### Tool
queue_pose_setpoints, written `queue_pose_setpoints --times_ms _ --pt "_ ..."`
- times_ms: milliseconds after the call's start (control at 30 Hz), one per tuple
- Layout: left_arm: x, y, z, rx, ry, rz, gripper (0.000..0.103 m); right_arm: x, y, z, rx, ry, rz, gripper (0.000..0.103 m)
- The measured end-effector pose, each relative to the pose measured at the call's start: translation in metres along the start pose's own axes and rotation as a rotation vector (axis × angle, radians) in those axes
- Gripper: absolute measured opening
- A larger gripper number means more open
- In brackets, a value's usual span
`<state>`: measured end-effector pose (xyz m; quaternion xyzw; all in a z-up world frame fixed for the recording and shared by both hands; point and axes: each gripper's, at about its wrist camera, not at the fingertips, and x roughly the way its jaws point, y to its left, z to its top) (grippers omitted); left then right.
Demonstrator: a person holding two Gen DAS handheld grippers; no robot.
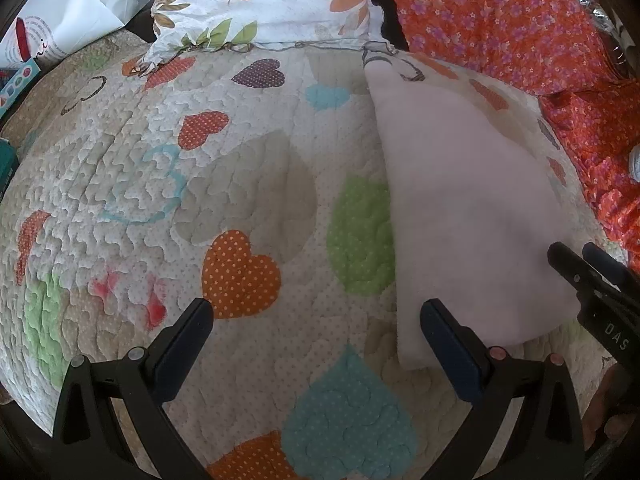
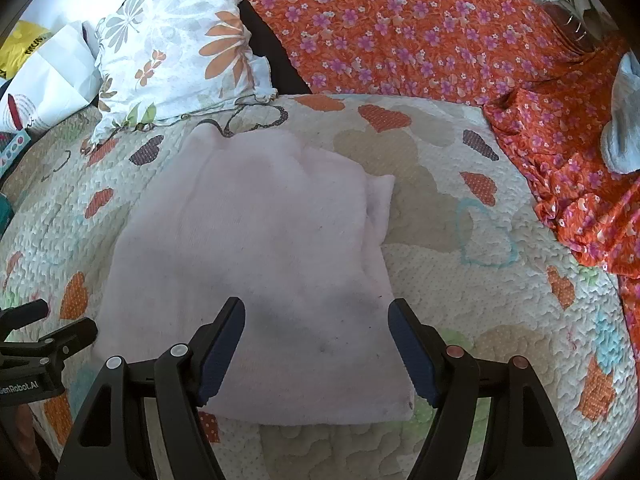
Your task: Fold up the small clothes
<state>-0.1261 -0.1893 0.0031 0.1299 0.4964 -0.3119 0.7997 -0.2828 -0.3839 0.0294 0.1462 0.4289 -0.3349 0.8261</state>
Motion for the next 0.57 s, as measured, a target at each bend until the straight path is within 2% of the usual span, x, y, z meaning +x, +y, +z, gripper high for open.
queue_pose_setpoints --times_ms 400,567 --pt "-0.002 0.004 0.001 -0.018 -0.008 -0.024 0.103 -0.001 0.01 -0.001 -0.074 -0.01 -0.059 0.079" --pt "-0.004 -0.001 0.0 0.013 -0.029 -0.016 0.103 -0.007 0.015 -0.002 -0.111 -0.035 -0.081 0.079"
